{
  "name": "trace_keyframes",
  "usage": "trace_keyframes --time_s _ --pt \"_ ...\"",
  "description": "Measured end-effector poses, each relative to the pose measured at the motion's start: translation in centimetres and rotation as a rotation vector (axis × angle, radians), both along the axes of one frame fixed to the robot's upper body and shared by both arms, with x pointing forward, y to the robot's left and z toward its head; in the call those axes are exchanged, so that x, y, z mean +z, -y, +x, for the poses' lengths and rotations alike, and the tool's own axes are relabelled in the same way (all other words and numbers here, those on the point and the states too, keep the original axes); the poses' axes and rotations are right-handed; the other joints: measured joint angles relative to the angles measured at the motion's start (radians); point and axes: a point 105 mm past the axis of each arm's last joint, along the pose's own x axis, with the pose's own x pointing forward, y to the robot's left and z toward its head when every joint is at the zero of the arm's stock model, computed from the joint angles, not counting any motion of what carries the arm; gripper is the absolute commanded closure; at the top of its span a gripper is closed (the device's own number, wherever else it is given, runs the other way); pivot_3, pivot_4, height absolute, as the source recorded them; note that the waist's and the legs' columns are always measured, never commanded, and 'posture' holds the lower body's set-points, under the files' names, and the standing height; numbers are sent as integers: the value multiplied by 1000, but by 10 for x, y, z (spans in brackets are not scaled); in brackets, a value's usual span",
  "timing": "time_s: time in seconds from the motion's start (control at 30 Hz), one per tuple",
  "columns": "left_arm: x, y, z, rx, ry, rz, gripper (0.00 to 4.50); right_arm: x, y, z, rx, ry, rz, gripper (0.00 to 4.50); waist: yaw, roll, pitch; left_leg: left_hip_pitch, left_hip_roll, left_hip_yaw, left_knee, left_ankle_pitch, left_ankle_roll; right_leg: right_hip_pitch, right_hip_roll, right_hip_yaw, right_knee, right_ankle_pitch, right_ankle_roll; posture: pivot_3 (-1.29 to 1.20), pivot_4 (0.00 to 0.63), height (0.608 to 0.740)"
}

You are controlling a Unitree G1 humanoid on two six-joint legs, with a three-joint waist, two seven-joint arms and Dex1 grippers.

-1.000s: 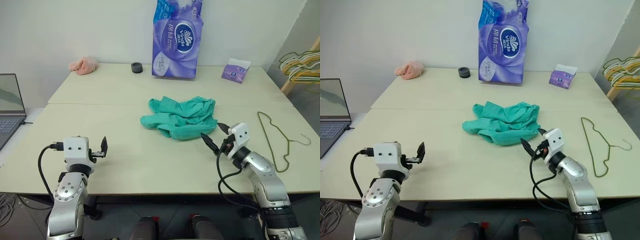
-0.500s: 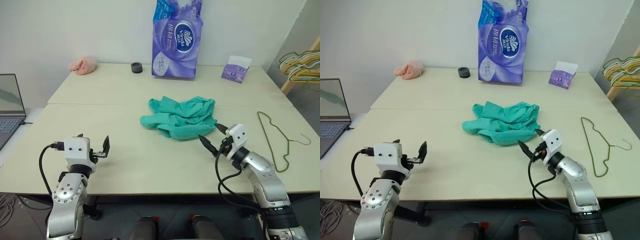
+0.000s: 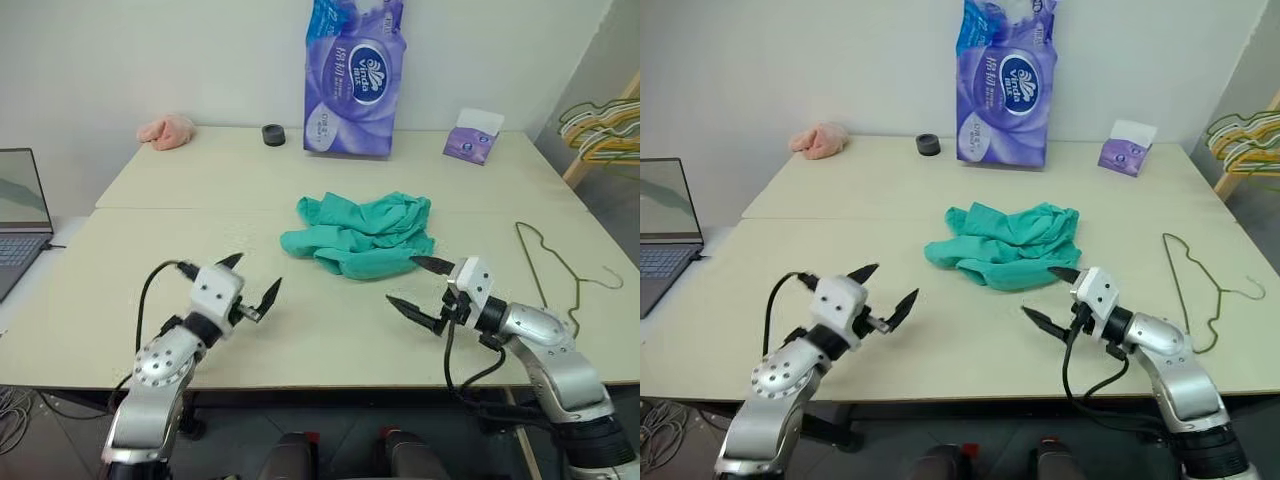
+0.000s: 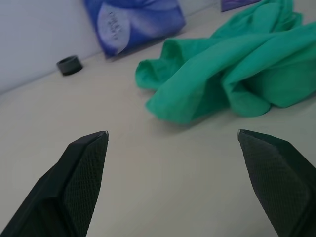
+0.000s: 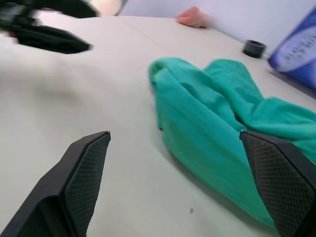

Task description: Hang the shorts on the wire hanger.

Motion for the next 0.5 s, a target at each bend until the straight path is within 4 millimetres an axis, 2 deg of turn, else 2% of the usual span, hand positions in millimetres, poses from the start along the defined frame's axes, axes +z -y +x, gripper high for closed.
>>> trace_keyframes --time_s 0.17,0.27,0.33,0.5 --pt "0 10 25 -51 -10 41 83 8 -9 -15 110 -26 -38 0 -10 0 0 0 0 0 0 0 0 0 1 0 0 0 0 -55 94 740" --pt "-10 14 37 -82 -64 51 83 13 -13 -18 128 -24 -29 0 -23 0 1 -1 0 0 0 0 0 -1 1 0 0 0 0 -72 97 740" --pt "-16 25 44 -132 -109 30 83 15 -16 -19 132 -19 -25 0 -24 0 1 -1 0 0 0 0 0 -1 1 -1 0 0 1 -82 98 740" --pt "-29 42 49 -235 -198 31 83 18 -18 -21 131 -8 -20 0 -36 0 1 -1 0 1 0 0 0 -1 1 0 -2 1 2 -102 102 740"
